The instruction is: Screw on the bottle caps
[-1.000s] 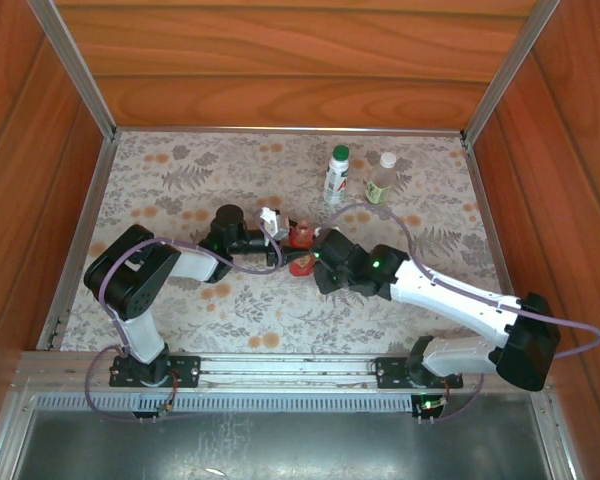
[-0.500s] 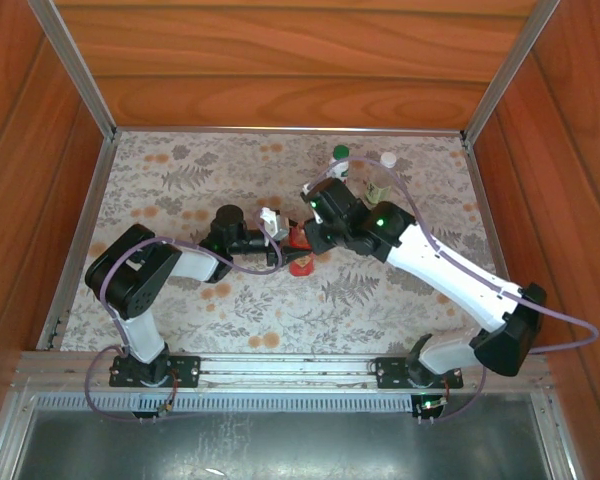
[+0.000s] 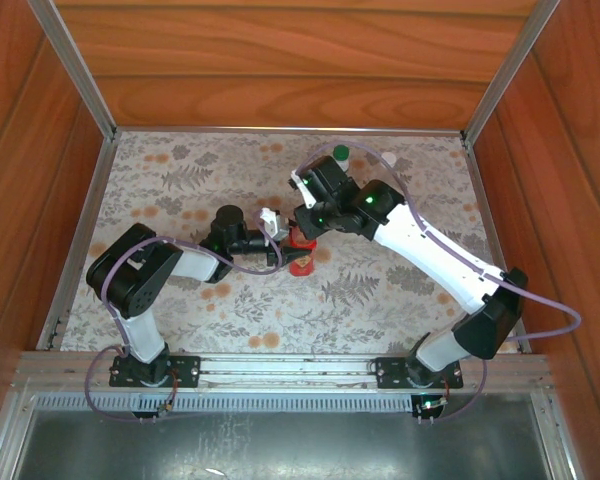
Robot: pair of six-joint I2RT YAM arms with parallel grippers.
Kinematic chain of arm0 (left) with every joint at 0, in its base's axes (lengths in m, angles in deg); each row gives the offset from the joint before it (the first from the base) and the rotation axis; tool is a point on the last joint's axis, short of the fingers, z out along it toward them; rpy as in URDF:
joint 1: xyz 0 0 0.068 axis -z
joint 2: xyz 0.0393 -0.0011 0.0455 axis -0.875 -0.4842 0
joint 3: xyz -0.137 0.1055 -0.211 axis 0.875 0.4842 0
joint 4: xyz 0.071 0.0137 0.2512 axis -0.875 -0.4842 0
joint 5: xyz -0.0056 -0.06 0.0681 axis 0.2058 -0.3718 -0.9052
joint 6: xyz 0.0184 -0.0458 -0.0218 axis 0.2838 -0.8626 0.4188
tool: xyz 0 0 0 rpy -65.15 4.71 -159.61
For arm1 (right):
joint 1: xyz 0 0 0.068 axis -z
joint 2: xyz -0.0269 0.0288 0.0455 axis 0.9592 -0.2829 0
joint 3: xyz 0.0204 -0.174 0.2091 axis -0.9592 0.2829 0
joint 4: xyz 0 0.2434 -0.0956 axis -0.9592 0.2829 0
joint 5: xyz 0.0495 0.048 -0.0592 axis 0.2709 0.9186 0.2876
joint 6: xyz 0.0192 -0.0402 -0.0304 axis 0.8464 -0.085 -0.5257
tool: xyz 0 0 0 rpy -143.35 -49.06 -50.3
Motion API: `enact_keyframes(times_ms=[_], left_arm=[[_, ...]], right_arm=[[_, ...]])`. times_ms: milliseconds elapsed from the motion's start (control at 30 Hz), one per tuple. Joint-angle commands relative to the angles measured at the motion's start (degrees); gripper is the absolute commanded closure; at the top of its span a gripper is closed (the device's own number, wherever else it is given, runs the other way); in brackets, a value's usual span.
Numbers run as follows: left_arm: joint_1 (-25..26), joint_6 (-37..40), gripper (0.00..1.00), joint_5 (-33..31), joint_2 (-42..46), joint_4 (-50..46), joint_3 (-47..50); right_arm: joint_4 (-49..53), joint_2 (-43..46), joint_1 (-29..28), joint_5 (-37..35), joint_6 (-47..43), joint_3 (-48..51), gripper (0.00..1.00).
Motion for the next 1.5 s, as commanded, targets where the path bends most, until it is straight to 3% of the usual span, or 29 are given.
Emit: enact_keyframes(times_ms=[0, 1467], left_arm=[[0.10, 1.10, 0.40, -0.01, -1.85, -3.15, 1.18], [-0.35, 0.47, 0.41, 0.20, -1.93, -3.15, 0.92]], right_arm=[[2.34, -0.84, 0.61, 2.15, -0.71, -1.37, 0.64], [10.70, -7.69, -0.60, 1.74, -4.70, -7.19, 0.66]])
